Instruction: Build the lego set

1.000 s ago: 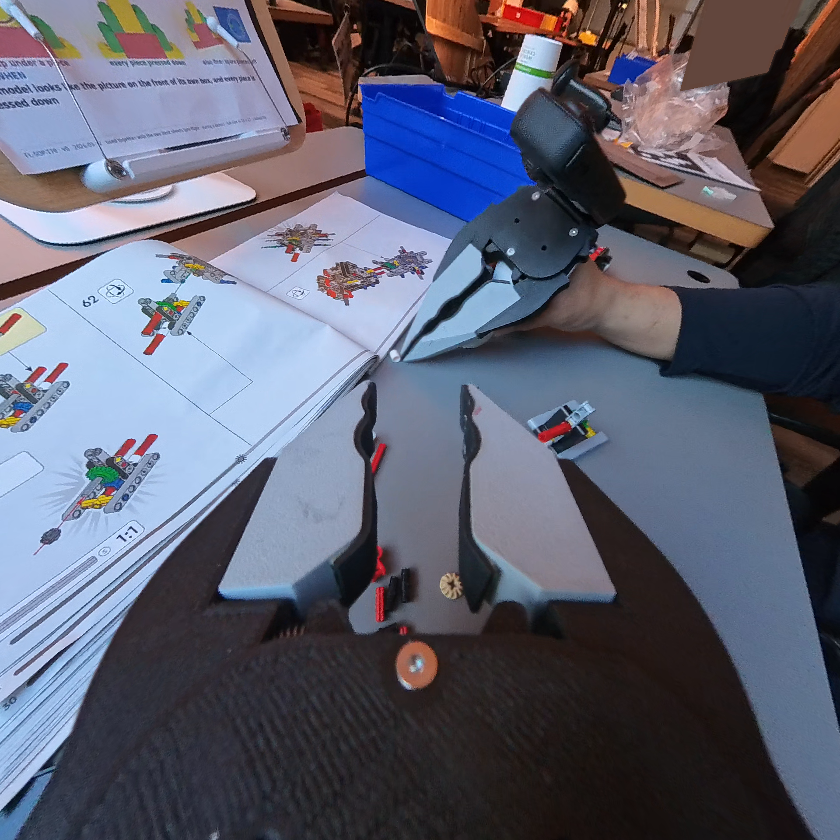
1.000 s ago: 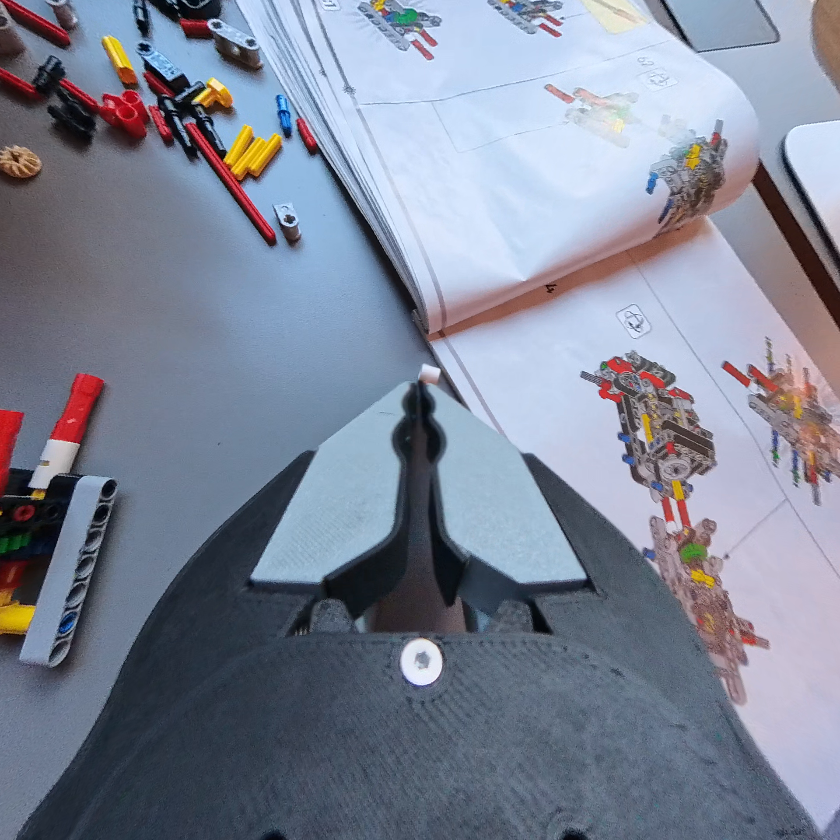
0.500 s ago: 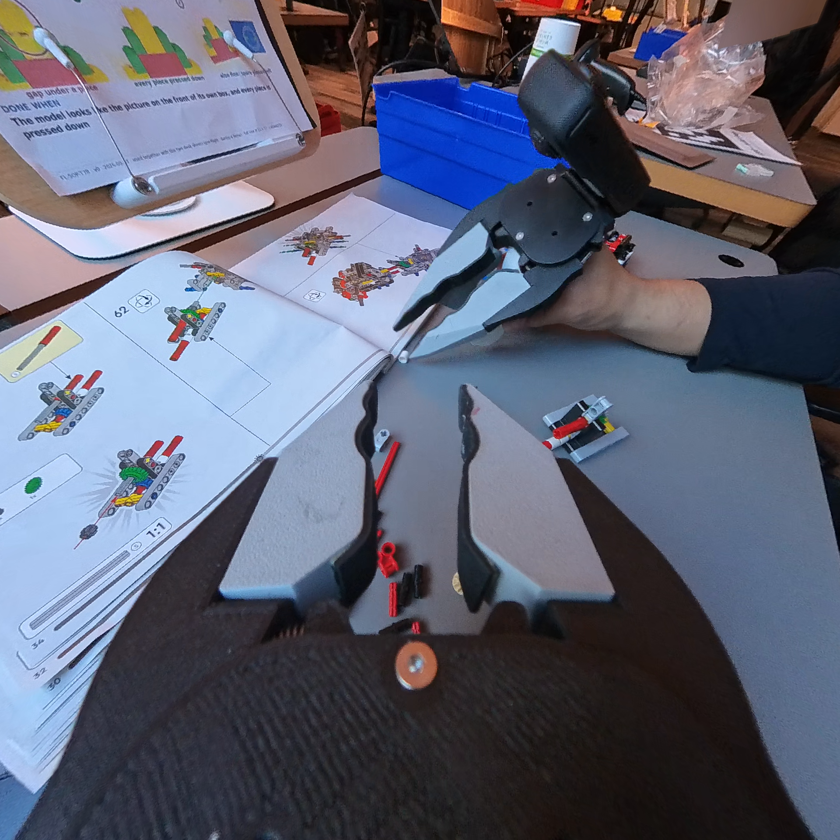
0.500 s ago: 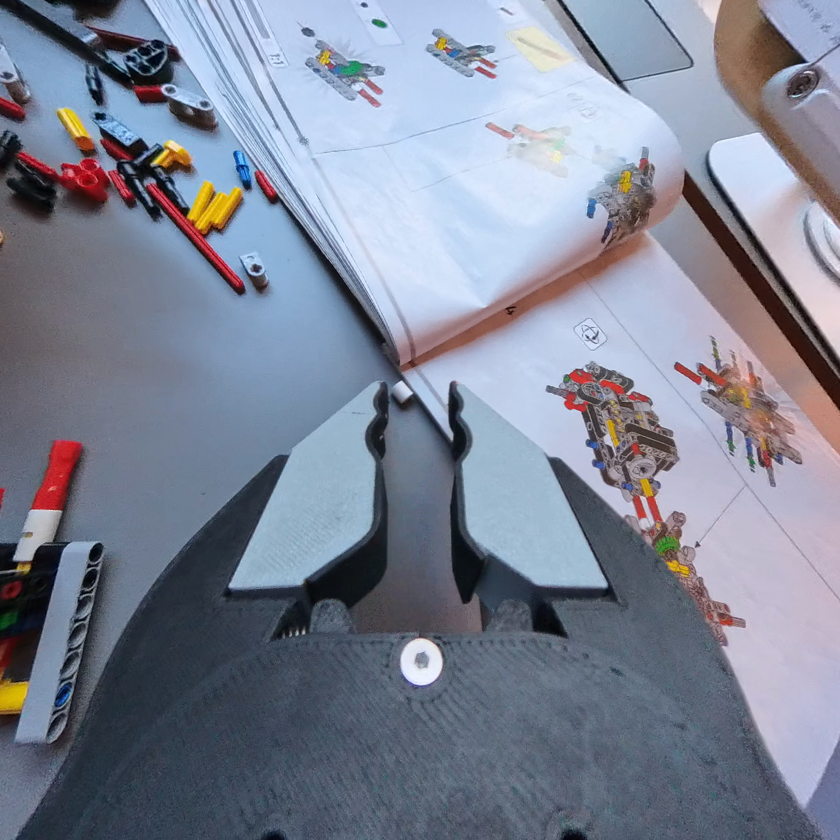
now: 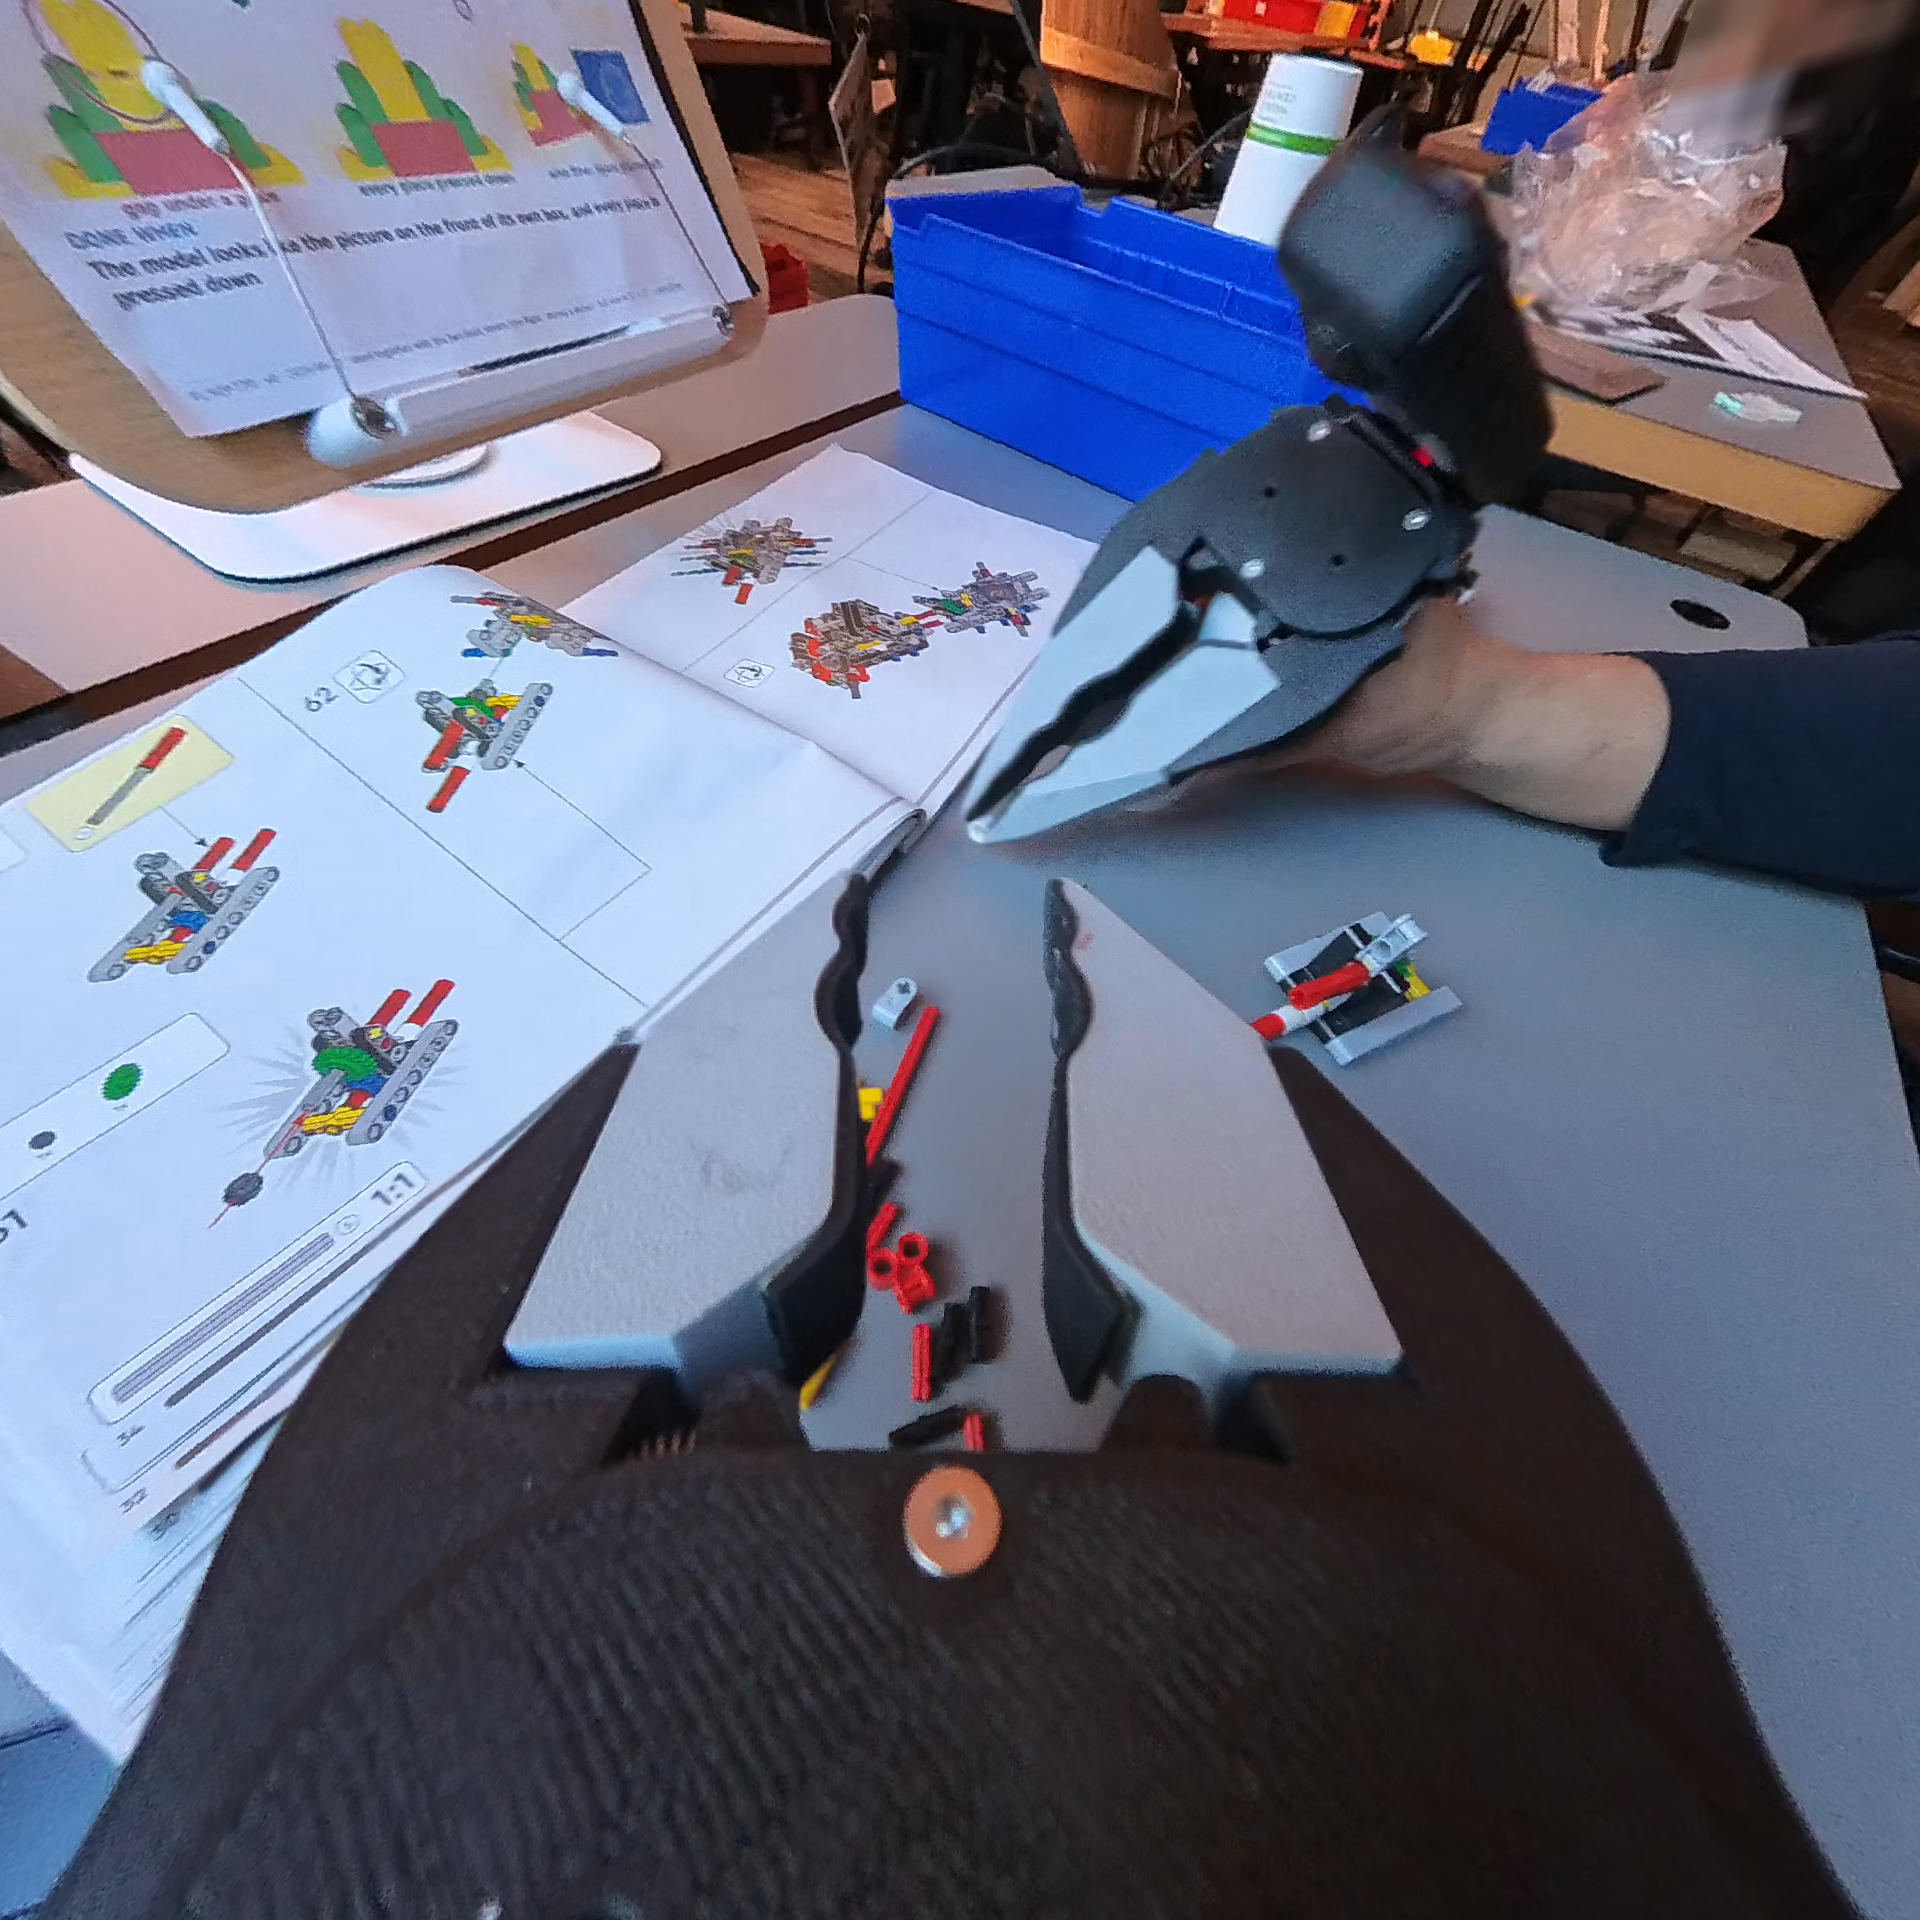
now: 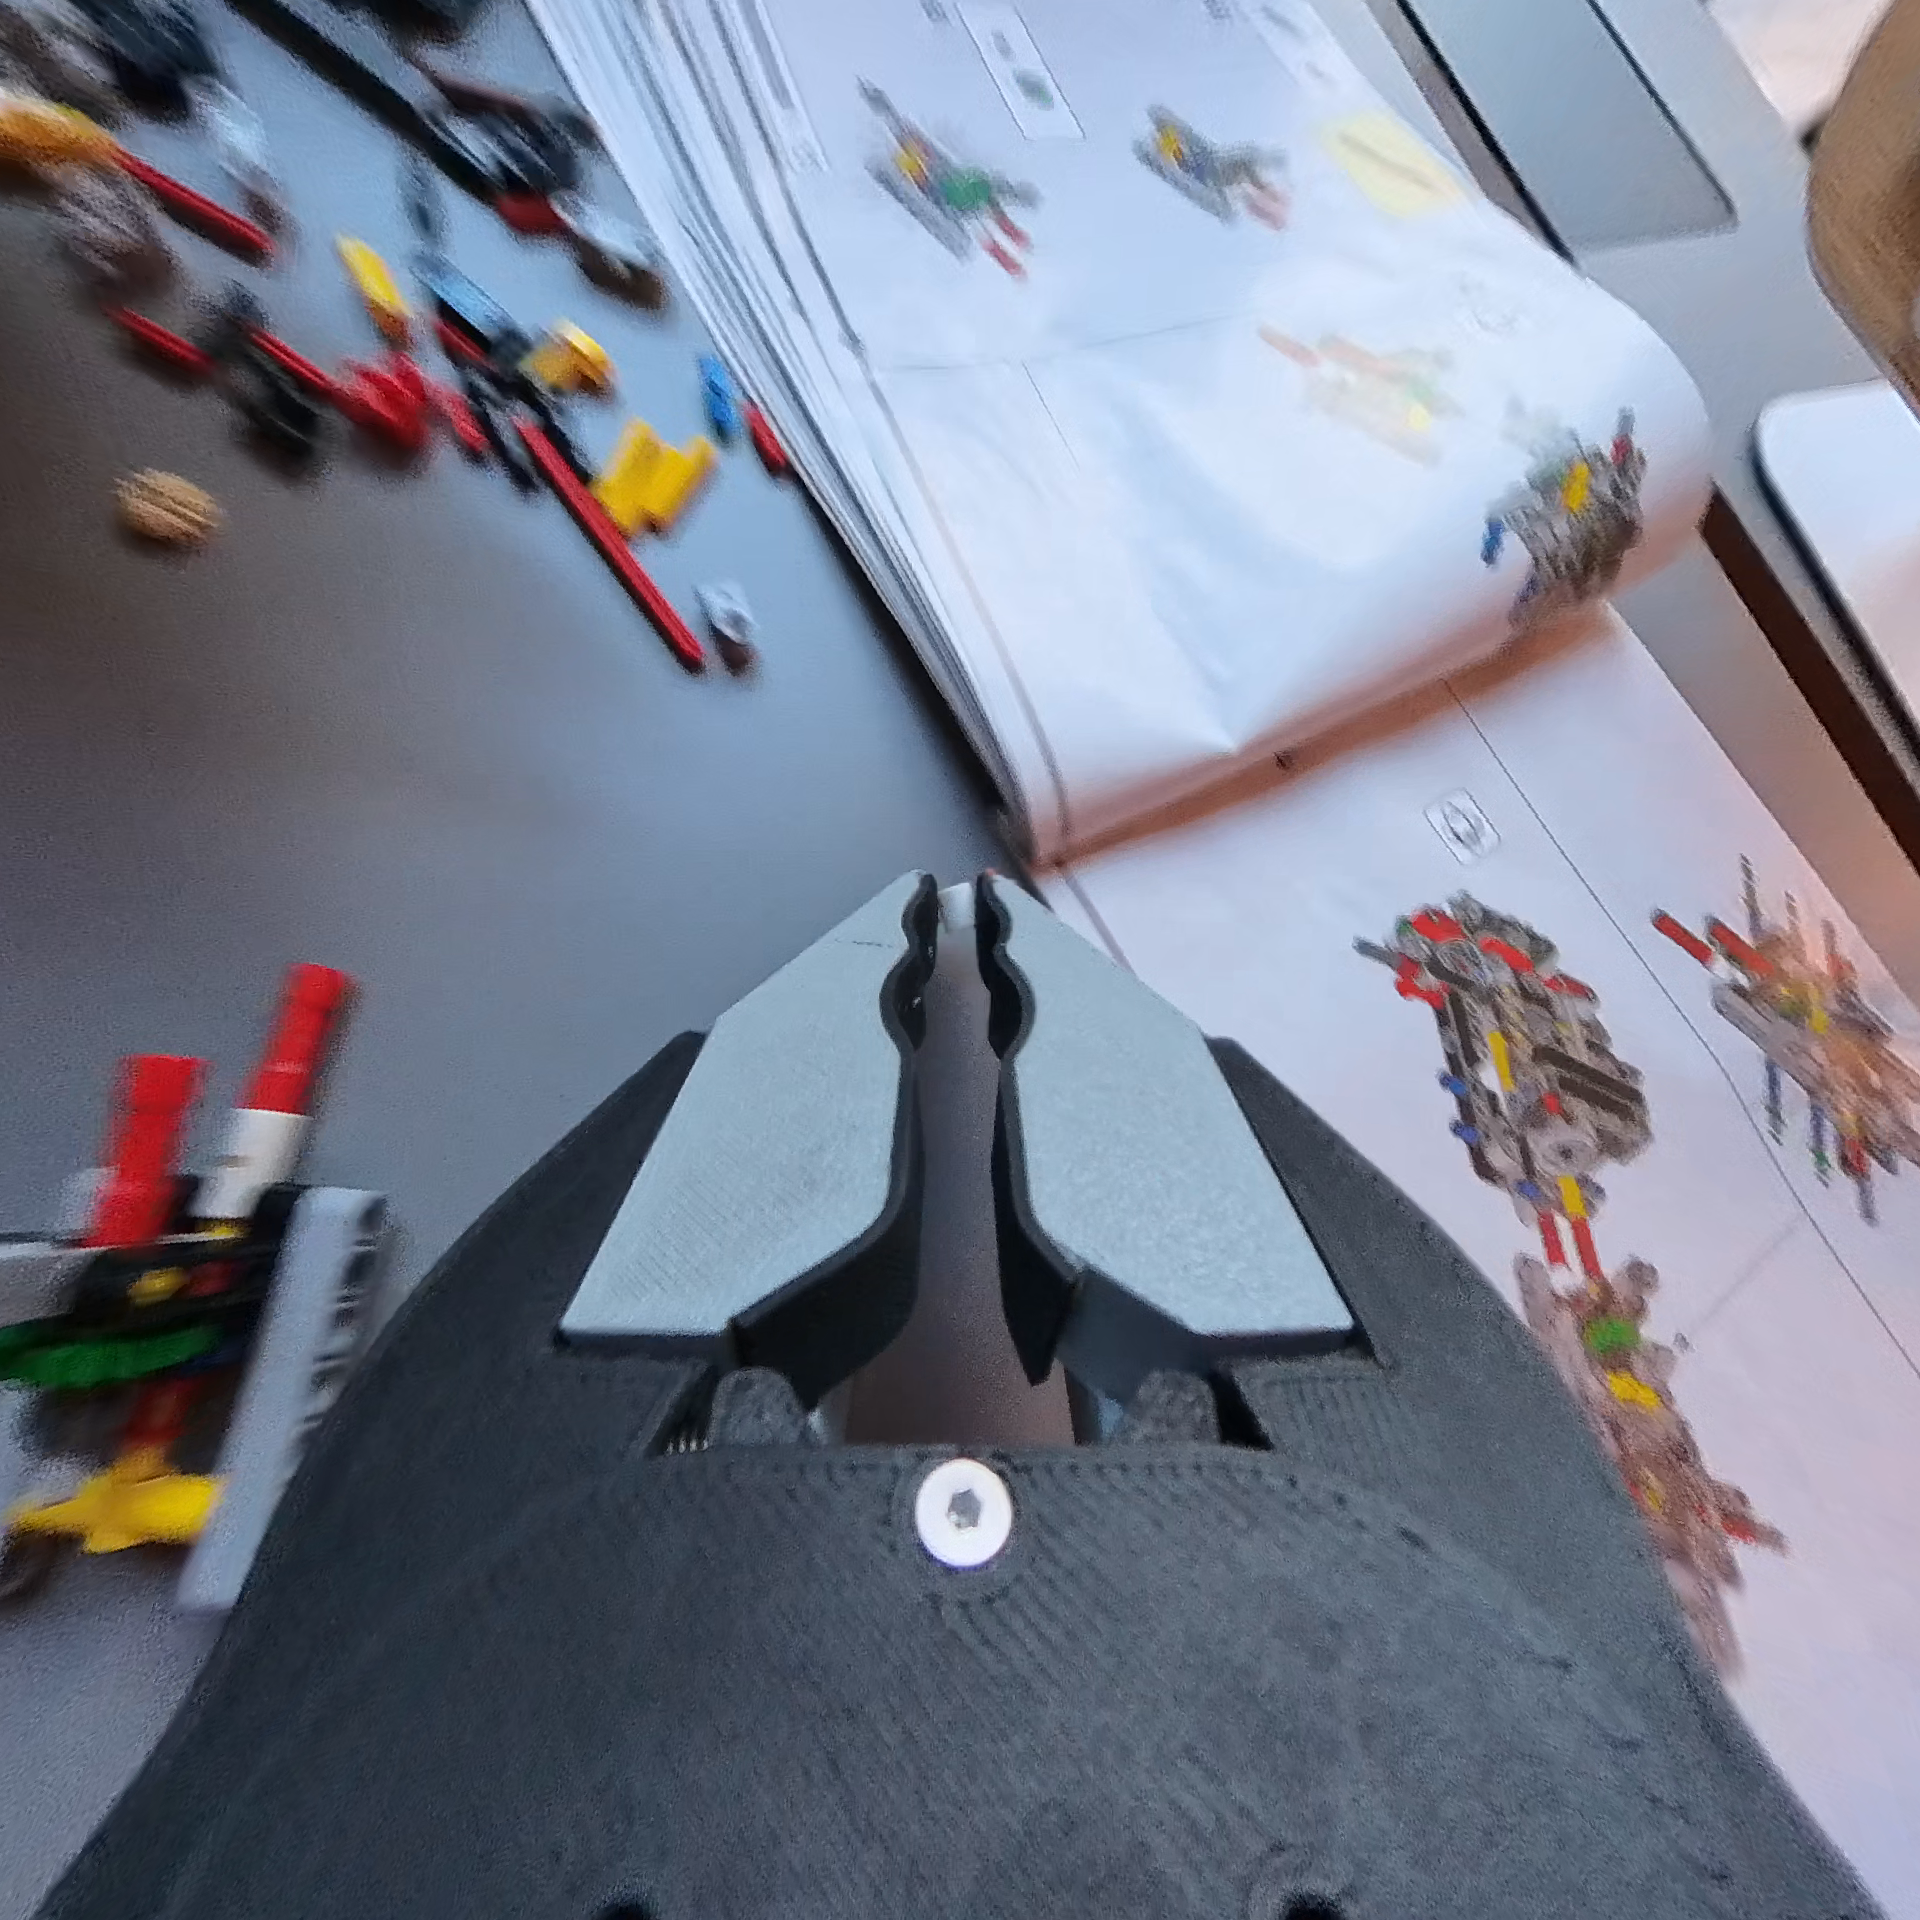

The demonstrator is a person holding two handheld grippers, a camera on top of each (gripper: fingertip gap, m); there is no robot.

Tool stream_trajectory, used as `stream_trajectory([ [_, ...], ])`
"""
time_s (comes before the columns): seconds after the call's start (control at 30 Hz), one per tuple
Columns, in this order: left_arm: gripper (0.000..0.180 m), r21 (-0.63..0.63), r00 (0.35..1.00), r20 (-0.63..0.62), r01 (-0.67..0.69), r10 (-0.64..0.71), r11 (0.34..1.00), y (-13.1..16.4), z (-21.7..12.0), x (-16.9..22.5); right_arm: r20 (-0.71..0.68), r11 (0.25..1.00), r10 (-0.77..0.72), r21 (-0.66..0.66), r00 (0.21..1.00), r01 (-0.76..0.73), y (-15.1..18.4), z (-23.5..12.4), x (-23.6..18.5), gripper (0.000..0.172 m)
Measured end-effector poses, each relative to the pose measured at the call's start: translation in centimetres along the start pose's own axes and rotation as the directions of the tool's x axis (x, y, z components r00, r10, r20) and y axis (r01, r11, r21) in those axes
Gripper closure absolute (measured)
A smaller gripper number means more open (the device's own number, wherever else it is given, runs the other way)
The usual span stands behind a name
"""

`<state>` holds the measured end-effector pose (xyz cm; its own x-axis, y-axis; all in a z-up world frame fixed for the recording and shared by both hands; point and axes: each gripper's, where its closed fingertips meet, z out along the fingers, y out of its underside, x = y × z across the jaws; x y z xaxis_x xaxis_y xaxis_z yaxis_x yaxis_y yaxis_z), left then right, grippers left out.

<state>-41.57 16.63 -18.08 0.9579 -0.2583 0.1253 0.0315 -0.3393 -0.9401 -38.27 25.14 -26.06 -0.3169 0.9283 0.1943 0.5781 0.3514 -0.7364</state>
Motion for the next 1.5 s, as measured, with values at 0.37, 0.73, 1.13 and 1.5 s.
stream_trajectory([
  [0.37, 0.151, 0.108, 0.991, 0.119, 0.055, -0.068, 0.993, -1.7, -2.4, -3.1, 0.493, 0.977, -0.187, 0.004, 0.850, 0.212, -8.1, 1.4, -13.4, 0.167],
  [0.73, 0.151, 0.171, 0.986, 0.084, 0.128, -0.144, 0.977, -2.5, -3.5, -3.7, 0.532, 0.974, -0.193, 0.001, 0.825, 0.227, -10.0, 1.2, -13.5, 0.152],
  [1.13, 0.151, 0.217, 0.974, 0.136, 0.147, -0.179, 0.965, -2.9, -4.6, -5.1, 0.371, 0.960, 0.216, 0.090, 0.903, -0.267, -3.0, -9.4, -9.3, 0.104],
  [1.5, 0.151, 0.321, 0.956, 0.252, 0.063, -0.150, 0.945, -4.2, -6.6, -6.2, 0.130, 0.983, 0.112, -0.157, 0.985, -0.091, 5.1, -7.0, -11.6, 0.095],
])
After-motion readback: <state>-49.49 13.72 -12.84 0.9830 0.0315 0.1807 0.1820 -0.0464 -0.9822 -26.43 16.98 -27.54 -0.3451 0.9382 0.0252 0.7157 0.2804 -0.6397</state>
